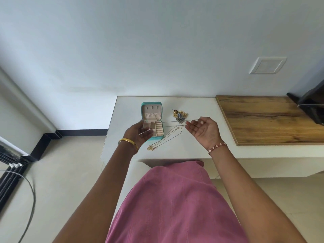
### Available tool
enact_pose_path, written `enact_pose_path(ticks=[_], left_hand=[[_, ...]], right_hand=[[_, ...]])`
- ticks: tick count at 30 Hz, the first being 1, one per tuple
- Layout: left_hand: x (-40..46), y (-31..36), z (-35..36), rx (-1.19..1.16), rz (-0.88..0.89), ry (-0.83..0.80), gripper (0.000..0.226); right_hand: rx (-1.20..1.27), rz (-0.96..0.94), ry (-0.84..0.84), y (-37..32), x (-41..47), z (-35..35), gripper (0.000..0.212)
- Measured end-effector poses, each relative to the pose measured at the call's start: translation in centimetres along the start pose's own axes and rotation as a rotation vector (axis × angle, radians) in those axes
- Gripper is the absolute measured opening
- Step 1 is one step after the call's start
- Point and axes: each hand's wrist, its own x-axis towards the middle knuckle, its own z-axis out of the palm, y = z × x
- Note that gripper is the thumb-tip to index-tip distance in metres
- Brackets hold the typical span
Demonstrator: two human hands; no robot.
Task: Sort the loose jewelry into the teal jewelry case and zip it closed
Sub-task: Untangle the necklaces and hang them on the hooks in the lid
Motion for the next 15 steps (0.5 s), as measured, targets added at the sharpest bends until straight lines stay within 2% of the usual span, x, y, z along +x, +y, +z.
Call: enact_pose_path(ticks=[6, 12, 15], left_hand=[[1.4, -2.1, -0.7, 0.218, -0.003, 0.065, 0.029], [2.8, -3.9, -2.1, 0.467, -0.021, -0.057, 0.015], [3.7, -4.5, -2.7, 0.563, -0.032, -0.116, 0.019]], right_hand=[[-0.111, -0.017, 0.059, -0.1, 1.9, 0.1, 0.03], [-0.191, -0.027, 0.126, -0.5, 3.8, -1.0, 0.021], [-0.251, -0.013, 0.187, -0.6, 5.1, -1.9, 0.019]])
